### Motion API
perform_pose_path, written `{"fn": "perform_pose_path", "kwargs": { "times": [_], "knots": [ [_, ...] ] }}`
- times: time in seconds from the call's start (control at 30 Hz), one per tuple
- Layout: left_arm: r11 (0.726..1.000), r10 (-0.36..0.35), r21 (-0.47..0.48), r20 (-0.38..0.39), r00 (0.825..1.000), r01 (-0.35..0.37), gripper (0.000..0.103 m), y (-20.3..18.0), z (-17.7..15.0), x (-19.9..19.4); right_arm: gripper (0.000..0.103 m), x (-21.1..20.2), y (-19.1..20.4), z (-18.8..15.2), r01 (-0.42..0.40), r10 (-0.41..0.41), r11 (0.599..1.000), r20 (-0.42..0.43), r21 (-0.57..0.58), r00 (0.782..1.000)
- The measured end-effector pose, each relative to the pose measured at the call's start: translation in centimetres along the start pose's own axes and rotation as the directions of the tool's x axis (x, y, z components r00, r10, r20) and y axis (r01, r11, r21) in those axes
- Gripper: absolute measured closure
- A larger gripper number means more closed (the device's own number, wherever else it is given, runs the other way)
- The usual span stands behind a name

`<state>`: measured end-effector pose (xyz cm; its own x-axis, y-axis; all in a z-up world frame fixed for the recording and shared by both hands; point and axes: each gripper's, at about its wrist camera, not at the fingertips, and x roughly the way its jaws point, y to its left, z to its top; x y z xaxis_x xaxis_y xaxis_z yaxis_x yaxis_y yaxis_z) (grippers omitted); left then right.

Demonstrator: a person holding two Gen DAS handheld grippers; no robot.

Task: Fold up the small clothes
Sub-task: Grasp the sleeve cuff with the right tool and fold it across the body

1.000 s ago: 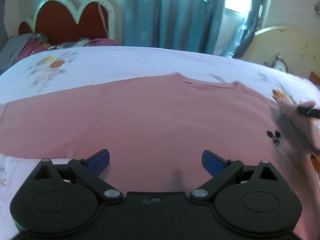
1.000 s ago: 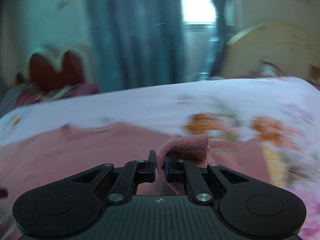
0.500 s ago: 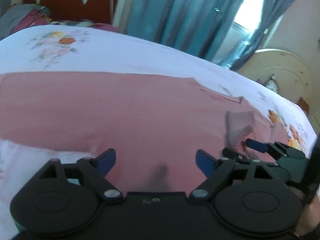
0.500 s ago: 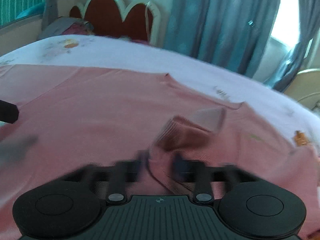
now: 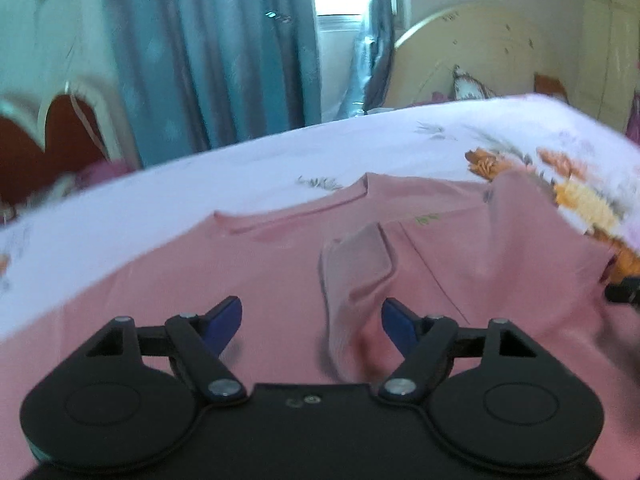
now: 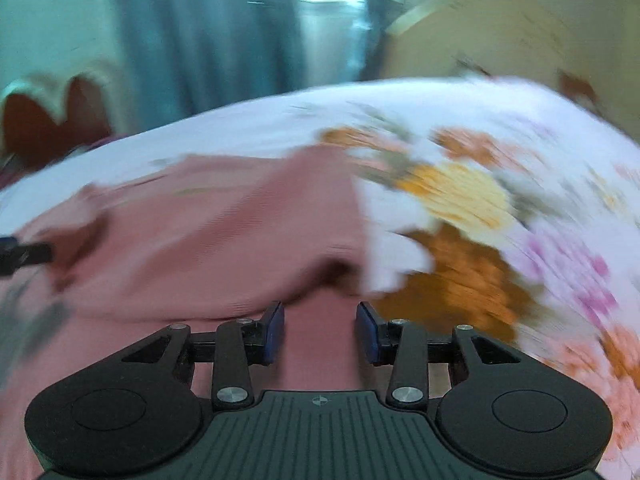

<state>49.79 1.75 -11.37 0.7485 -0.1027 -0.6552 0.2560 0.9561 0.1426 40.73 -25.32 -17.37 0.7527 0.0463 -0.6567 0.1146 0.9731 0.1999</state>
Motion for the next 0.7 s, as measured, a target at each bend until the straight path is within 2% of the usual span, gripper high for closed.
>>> {"fn": "perform_pose_path", "kwargs": {
  "times": [0.03,0.07,0.1,0.13,0.17,0.2,0.23,0.27,0.3,0.33,0.37,0.47,0.5,0.53,0.57,0.6,0.67,0.7],
  "knots": [
    [1.0,0.007,0.019,-0.005,1.0,-0.006,0.03,-0.5,0.2,0.5,0.062,0.6,-0.8,0.2,-0.005,0.005,1.0,-0.003,0.026,1.0],
    [0.999,0.009,0.032,-0.012,1.0,-0.009,0.036,-0.6,0.4,0.9,0.062,1.0,-1.4,0.3,-0.009,0.01,0.999,-0.006,0.037,1.0],
    [0.999,0.009,0.044,-0.014,1.0,-0.009,0.048,-0.8,0.6,1.3,0.062,1.5,-1.5,0.5,-0.019,0.019,0.999,-0.007,0.043,1.0],
    [0.999,0.011,0.05,-0.01,1.0,-0.011,0.054,-0.9,0.6,1.5,0.062,2.0,-1.7,0.7,-0.035,0.035,0.999,-0.001,0.041,0.999],
    [0.999,0.009,0.047,-0.012,1.0,-0.008,0.069,-0.8,0.6,1.8,0.062,2.0,-2.1,0.6,-0.038,0.037,0.999,0.004,0.033,0.999],
    [0.999,-0.001,0.034,-0.015,1.0,0.001,0.094,-0.4,0.2,1.7,0.074,1.8,-1.9,0.3,-0.037,0.037,0.999,0.01,0.025,0.999],
    [1.0,-0.015,0.013,-0.011,1.0,0.016,0.096,0.0,0.0,1.9,0.097,2.0,-2.0,0.4,-0.035,0.035,0.999,0.009,0.018,0.999],
    [1.0,-0.008,-0.008,0.014,1.0,0.009,0.096,0.5,-0.3,1.5,0.096,2.2,-2.2,0.3,-0.038,0.037,0.999,0.013,0.015,0.999],
    [0.997,-0.013,-0.074,0.082,0.997,0.019,0.096,1.6,-0.6,0.3,0.096,2.3,-2.3,0.3,-0.039,0.039,0.999,0.02,0.01,0.999],
    [0.985,-0.034,-0.163,0.147,0.989,0.058,0.096,2.9,-1.1,-1.0,0.097,1.9,-2.3,0.0,-0.042,0.042,0.999,0.023,0.006,0.999],
    [0.969,-0.026,-0.238,0.179,0.984,0.069,0.096,4.0,-1.7,-1.9,0.097,2.0,-2.2,0.0,-0.042,0.042,0.999,0.024,-0.003,0.999],
    [0.941,0.036,-0.339,0.141,0.989,0.014,0.096,6.0,-4.3,-2.1,0.097,2.2,-2.3,-0.1,-0.044,0.044,0.999,0.025,-0.025,0.999],
    [0.93,0.054,-0.367,0.09,0.994,-0.017,0.096,6.8,-5.4,-1.5,0.097,2.2,-2.3,0.0,-0.044,0.045,0.999,0.023,-0.032,0.999],
    [0.912,0.036,-0.41,0.042,0.998,-0.016,0.096,7.9,-6.4,-0.6,0.096,2.2,-2.2,0.1,-0.044,0.045,0.998,0.021,-0.043,0.999],
    [0.898,0.012,-0.441,0.026,1.0,0.001,0.096,8.5,-7.1,-0.1,0.096,2.2,-2.0,0.1,-0.042,0.043,0.998,0.019,-0.057,0.999],
    [0.897,0.0,-0.442,0.034,0.999,0.016,0.096,8.7,-7.4,-0.1,0.096,2.3,-1.9,0.1,-0.04,0.041,0.997,0.017,-0.07,0.999],
    [0.917,0.002,-0.397,0.044,0.999,0.015,0.095,8.1,-7.0,-0.3,0.097,2.3,-1.9,0.1,-0.041,0.042,0.996,0.015,-0.085,0.999],
    [0.92,-0.007,-0.39,0.045,0.999,0.024,0.089,7.9,-6.8,-0.4,0.097,2.4,-1.9,0.1,-0.041,0.043,0.996,0.015,-0.085,0.999]
  ]
}}
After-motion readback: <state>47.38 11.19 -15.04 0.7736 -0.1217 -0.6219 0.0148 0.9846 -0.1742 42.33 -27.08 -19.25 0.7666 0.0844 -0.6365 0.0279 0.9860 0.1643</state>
